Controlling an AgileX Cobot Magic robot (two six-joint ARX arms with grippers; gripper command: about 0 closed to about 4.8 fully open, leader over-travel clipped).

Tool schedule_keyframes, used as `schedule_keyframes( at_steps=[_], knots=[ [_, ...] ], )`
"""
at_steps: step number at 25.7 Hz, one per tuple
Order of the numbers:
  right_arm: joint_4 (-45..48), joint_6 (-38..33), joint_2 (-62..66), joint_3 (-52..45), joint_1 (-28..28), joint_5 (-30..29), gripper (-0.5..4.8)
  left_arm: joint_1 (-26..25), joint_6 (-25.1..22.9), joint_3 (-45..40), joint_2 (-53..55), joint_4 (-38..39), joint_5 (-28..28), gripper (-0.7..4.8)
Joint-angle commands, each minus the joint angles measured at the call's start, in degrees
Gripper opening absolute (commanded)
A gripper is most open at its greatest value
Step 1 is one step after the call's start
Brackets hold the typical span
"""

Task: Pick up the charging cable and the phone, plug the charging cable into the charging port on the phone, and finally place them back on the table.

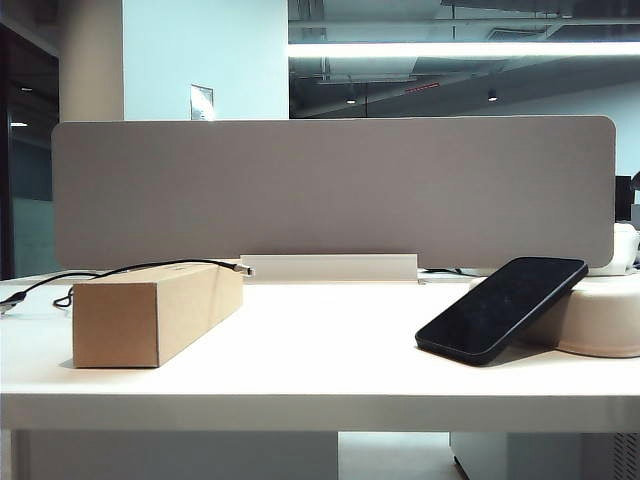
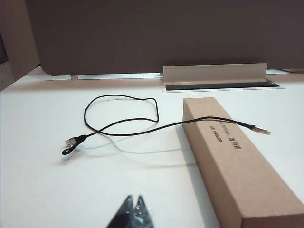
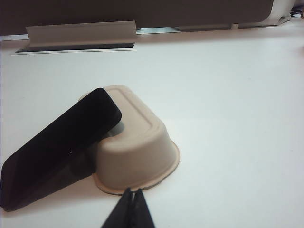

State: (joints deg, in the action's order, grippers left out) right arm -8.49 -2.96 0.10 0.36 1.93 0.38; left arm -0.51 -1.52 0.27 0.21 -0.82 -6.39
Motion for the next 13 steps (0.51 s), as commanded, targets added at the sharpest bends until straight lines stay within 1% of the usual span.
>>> schedule_keyframes(
  at_steps=[1,13],
  knots=[
    [0.63,0.22,-0.11,-0.33,0.04,-0.15,-0.05,0.07,0.02,0.20,0.02,-0.46,-0.04,-0.05],
    [1.01,0.22,-0.11,-0.33,0.04,-0.15,-0.06,0.07,0.00,0.20,0.02,-0.46,-0.04,-0.05]
  ],
)
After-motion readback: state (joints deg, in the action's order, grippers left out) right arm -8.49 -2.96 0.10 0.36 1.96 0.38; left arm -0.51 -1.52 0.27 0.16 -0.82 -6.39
